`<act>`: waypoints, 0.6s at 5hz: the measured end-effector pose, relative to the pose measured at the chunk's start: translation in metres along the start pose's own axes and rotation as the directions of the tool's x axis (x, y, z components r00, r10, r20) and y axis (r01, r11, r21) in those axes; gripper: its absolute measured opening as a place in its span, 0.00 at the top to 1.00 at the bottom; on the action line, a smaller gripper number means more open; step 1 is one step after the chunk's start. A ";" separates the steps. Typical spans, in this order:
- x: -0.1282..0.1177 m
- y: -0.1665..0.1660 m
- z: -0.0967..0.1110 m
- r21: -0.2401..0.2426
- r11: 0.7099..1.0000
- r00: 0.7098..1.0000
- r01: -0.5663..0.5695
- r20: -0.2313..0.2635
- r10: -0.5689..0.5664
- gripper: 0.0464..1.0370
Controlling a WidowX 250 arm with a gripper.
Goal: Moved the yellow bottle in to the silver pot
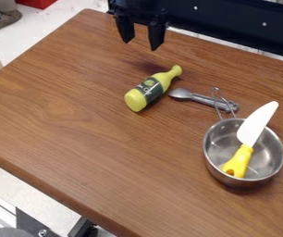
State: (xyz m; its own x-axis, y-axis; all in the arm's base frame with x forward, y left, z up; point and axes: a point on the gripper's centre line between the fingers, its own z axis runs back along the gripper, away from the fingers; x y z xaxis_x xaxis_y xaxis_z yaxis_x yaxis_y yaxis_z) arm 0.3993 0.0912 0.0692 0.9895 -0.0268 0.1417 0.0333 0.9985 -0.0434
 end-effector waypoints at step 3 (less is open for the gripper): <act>-0.020 -0.009 -0.019 -0.088 0.996 0.995 0.035 -0.090 -0.043 0.04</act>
State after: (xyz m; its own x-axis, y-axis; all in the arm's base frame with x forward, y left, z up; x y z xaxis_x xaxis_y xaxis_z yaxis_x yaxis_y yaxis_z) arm 0.3822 0.0821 0.0480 0.9958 -0.0736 0.0542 0.0799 0.9889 -0.1252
